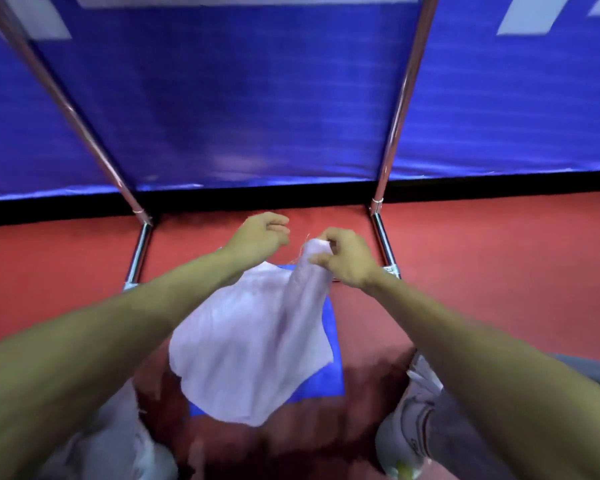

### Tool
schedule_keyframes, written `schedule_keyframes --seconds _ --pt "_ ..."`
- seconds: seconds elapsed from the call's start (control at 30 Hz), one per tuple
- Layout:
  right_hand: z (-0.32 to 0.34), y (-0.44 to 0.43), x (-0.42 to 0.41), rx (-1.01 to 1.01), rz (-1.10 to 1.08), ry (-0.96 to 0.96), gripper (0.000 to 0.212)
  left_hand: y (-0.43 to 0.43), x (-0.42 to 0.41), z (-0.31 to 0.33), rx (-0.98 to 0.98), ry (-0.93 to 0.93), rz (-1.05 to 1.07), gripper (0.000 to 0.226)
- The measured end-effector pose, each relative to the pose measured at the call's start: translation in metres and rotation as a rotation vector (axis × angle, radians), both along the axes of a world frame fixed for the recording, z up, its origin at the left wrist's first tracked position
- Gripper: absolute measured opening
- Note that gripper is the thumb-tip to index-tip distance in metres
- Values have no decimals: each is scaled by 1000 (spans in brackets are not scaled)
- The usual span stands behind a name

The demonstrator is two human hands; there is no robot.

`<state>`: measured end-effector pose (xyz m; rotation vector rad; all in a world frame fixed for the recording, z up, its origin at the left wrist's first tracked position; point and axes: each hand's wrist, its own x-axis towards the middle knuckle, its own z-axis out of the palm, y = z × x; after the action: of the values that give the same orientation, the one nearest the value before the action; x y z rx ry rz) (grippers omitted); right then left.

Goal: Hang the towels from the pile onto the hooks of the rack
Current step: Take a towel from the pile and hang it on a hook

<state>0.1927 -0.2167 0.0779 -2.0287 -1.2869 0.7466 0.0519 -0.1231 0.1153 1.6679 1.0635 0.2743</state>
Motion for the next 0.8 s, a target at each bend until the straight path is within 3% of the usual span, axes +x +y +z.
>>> schedule_keyframes --seconds 0.2,0.3,0.43,0.5,0.6,0.7,0.8 --pt "110 13 -36 245 77 -62 30 5 -36 89 83 -106 17 53" --pt "154 23 -51 351 109 -107 12 4 -50 125 67 -171 -5 64" --pt "203 27 -64 512 142 -98 17 5 -67 162 60 -289 -66 46" --pt "212 21 -64 539 121 -126 29 6 -74 164 -20 -326 11 49" --pt "214 13 -62 513 130 -186 39 0 -82 162 -97 -336 8 32" --pt "215 15 -62 501 203 -279 29 -2 -84 163 -57 -246 -63 21" --pt "214 18 -60 503 238 -372 12 -3 -83 167 -46 -226 -98 30"
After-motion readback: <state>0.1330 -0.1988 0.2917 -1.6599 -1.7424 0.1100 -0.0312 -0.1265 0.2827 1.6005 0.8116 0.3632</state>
